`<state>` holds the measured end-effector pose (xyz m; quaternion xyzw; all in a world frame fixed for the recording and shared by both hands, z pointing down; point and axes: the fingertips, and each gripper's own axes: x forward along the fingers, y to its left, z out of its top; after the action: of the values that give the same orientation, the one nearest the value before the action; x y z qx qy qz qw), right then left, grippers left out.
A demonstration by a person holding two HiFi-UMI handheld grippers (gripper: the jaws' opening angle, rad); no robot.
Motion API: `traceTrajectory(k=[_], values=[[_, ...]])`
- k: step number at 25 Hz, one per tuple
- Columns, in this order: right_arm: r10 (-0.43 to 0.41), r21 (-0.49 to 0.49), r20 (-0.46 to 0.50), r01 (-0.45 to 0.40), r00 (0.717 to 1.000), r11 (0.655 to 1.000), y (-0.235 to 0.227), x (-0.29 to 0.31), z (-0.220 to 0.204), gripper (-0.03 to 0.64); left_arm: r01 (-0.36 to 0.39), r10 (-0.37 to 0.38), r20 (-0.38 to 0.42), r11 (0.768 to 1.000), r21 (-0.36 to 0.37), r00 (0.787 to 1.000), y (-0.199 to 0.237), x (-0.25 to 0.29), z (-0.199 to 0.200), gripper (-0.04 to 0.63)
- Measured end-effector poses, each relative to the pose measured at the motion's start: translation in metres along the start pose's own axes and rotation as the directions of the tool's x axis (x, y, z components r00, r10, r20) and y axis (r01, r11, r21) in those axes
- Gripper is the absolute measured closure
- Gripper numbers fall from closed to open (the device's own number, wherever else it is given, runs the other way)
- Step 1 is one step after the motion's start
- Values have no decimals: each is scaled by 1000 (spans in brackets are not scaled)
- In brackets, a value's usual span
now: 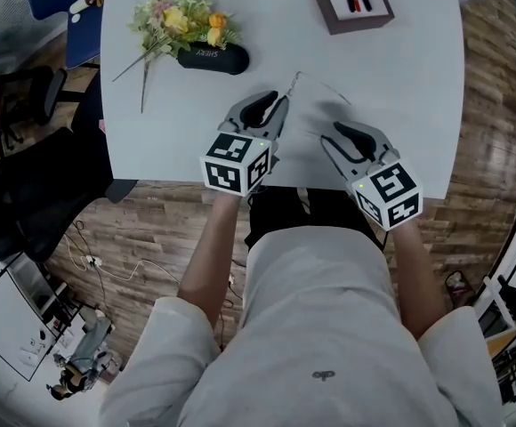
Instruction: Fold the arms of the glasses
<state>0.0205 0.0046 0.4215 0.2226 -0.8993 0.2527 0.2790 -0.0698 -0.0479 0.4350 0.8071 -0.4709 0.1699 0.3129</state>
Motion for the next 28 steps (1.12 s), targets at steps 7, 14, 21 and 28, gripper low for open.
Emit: traceTrajectory(k=[7, 14, 21, 28], values=[[-20, 19, -33, 21, 999, 1000, -6, 8, -12, 482, 26, -25, -45, 999, 22, 999, 6, 20, -9, 515], [-47, 14, -68, 48, 997, 999, -14, 15, -21, 480, 43, -39, -89, 998, 39, 995, 8, 34, -19, 515], [-55, 29, -82, 58, 995, 998, -13, 21, -30, 480, 41, -33, -117, 997, 69, 993, 12, 44, -27, 515], [-70, 23, -103, 73, 992, 997, -14, 25, -37, 480, 44, -33, -135, 996, 78, 990, 12, 51, -28, 535]])
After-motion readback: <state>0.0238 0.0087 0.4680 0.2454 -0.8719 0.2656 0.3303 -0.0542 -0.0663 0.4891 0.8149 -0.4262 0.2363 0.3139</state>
